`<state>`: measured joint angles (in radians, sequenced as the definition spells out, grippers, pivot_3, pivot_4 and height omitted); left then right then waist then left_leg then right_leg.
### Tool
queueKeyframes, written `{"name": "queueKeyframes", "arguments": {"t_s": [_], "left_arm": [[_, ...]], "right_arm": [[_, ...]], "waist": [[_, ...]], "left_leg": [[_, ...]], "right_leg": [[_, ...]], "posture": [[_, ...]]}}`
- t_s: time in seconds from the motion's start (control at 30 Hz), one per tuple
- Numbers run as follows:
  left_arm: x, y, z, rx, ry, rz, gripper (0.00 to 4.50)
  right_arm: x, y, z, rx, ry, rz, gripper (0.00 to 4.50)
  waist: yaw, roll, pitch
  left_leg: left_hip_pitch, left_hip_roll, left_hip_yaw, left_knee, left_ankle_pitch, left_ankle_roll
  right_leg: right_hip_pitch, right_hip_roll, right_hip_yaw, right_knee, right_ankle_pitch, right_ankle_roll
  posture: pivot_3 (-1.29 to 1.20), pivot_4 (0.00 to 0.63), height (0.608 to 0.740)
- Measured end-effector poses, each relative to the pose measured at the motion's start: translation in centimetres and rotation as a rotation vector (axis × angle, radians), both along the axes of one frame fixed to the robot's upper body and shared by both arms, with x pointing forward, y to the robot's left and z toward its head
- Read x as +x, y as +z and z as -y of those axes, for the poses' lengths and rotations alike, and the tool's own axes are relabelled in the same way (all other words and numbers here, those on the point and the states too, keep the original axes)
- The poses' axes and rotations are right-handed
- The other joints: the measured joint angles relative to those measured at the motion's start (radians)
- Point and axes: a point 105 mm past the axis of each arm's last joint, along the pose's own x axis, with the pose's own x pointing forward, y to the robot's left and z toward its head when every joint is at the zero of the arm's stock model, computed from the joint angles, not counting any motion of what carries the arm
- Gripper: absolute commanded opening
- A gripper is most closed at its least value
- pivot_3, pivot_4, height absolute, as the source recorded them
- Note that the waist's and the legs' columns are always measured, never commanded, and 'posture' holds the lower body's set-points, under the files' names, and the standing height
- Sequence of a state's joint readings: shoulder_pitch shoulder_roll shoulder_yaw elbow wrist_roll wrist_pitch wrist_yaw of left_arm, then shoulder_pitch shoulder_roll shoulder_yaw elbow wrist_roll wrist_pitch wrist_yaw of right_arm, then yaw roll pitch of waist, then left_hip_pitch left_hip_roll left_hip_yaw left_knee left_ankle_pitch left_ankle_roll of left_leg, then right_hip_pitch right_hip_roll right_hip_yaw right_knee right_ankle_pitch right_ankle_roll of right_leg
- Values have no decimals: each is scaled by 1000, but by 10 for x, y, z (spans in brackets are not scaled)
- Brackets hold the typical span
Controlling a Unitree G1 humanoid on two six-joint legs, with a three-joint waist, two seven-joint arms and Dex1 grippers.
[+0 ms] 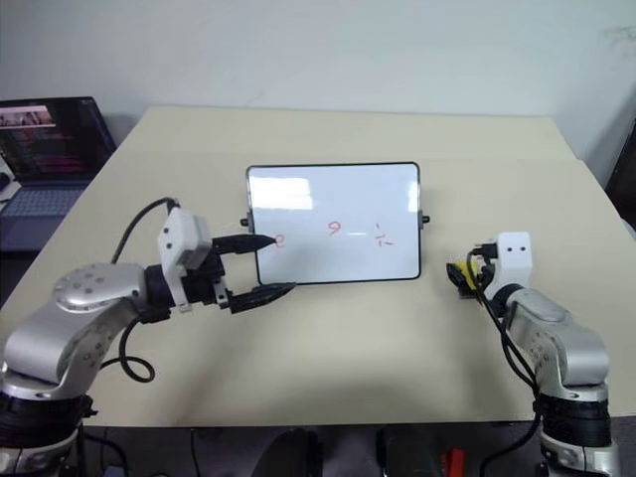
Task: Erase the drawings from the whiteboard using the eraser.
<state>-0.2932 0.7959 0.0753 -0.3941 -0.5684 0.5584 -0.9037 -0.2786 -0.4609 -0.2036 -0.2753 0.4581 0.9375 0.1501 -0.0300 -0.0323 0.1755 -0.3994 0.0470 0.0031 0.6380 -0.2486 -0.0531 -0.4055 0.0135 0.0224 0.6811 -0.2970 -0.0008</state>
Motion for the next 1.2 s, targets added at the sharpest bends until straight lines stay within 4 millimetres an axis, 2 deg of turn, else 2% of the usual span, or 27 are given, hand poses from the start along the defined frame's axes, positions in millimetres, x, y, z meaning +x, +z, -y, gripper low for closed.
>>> {"name": "queueKeyframes", "arguments": {"t_s": [0.53, 0.73, 0.83, 0.97, 1.2], "left_arm": [[-5, 2, 7, -10, -30, 13, 4500], [-12, -1, 11, -16, -87, -12, 4500], [-13, -2, 12, -13, -98, -20, 4500], [-15, -5, 15, -9, -118, -32, 4500], [-16, -8, 15, -8, -118, -45, 4500]], "right_arm": [[5, -17, 6, 3, 6, -63, 4458], [7, -15, 7, 0, 6, -51, 4458], [9, -16, 8, -1, -2, -52, 3901], [10, -18, 9, 0, -6, -57, 2550], [11, -17, 8, -5, -9, -51, 2550]], "waist": [[0, 0, 0], [0, 0, 0], [0, 0, 0], [0, 0, 0], [0, 0, 0]], "left_leg": [[0, 0, 0, 1, 0, 0], [0, 0, 0, 1, 0, 0], [0, 0, 0, 2, 0, 0], [0, 0, 0, 2, 0, 0], [0, 0, 0, 2, 0, 0]], "right_leg": [[0, 0, 0, 1, 2, -4], [0, 0, 0, 1, 2, -4], [0, 0, 0, 1, 2, -4], [0, 0, 0, 1, 2, -4], [0, 0, -1, 2, 2, -4]], "posture": [[0, 150, 740], [0, 150, 740], [0, 150, 740], [0, 150, 740], [0, 150, 740]]}}
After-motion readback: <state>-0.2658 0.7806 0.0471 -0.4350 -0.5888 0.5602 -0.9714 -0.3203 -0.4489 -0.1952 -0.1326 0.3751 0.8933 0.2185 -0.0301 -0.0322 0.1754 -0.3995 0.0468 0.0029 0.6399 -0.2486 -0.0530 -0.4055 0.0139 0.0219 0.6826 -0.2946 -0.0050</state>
